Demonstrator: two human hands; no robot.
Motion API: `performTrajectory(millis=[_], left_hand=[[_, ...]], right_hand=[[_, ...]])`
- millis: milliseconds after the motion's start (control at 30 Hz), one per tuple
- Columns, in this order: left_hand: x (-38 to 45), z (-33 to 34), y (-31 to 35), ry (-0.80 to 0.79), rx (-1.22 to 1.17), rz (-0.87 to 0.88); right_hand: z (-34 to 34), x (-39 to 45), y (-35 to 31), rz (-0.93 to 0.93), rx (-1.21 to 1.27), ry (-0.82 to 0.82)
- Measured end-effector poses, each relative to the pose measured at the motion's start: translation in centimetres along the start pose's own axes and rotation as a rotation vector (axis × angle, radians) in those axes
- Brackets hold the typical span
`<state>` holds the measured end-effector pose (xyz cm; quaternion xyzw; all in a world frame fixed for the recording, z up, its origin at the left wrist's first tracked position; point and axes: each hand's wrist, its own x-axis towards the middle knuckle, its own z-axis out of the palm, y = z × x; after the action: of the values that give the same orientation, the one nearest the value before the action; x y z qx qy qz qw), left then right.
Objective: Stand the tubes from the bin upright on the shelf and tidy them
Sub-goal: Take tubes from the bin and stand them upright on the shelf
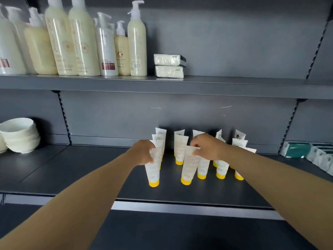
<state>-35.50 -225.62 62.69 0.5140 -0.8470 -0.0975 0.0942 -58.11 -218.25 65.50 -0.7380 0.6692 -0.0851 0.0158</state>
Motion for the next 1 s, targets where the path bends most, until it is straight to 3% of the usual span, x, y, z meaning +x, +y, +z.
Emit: performTrajectory(millis=[333,1000], left_hand=[[5.6,1.7,-2.1,-0.077,-0.015,0.057],[7.0,2.8,-2.6,-0.167,-0.008,0.096]], right_hand=[[2.6,5.6,0.9,0.082,-0.013,-0.072],[5.8,10.4,0.3,0.116,-0.047,-0.098]])
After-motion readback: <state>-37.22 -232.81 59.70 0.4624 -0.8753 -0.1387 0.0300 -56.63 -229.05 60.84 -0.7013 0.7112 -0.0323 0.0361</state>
